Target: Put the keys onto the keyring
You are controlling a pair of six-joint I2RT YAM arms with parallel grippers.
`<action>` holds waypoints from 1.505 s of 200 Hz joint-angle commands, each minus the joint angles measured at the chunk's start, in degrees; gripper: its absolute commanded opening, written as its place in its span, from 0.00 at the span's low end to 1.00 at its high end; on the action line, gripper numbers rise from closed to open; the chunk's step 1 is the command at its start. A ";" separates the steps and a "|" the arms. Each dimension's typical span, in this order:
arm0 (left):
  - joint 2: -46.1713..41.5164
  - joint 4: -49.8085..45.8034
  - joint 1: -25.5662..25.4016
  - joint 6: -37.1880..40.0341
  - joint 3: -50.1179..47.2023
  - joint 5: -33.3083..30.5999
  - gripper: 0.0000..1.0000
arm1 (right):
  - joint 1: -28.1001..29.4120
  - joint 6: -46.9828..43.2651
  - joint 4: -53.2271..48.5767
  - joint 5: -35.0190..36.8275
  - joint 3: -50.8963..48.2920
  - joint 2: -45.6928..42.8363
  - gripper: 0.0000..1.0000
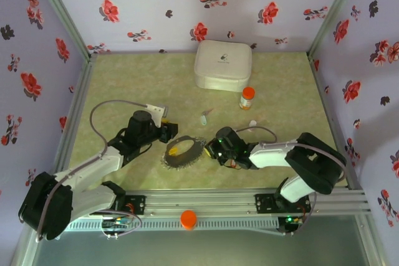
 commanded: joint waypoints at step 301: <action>7.05 10.46 2.54 -6.95 6.08 47.07 0.61 | -0.73 -100.00 -41.05 -9.79 29.86 -12.82 0.00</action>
